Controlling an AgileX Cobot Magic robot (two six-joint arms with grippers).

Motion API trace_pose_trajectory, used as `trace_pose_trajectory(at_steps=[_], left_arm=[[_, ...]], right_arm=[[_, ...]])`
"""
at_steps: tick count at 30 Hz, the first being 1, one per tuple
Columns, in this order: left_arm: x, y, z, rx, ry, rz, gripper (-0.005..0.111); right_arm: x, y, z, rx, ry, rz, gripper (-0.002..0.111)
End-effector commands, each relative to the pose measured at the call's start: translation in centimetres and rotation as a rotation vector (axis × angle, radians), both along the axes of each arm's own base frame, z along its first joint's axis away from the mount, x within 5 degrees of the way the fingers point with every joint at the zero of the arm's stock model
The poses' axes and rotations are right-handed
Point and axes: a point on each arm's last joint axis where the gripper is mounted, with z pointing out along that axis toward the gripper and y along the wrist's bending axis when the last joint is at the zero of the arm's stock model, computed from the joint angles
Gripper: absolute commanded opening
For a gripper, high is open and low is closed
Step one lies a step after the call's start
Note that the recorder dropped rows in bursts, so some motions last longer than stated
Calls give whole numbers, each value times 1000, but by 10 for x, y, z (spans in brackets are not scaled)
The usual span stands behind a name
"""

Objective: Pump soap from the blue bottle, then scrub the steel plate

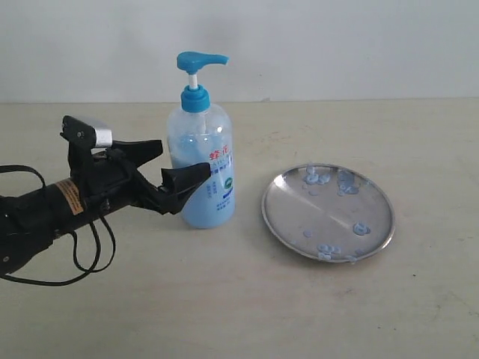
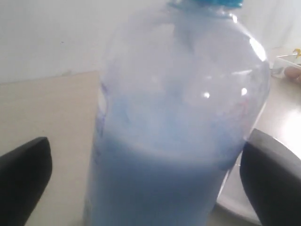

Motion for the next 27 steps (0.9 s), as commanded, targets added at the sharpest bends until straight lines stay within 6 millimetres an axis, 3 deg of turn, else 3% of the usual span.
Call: trace_pose_trajectory(at_steps=[1, 7, 18, 27], left_arm=[[2, -10, 6, -35, -17, -55, 110], [2, -27, 7, -38, -38, -99, 110], [29, -43, -25, -3, -60, -121, 110], [45, -52, -23, 45, -89, -160, 109]], right_arm=[[0, 0, 2, -3, -17, 1, 5], [0, 0, 2, -3, -17, 1, 5], [0, 0, 2, -3, -17, 1, 5], [0, 0, 2, -3, -17, 1, 5]])
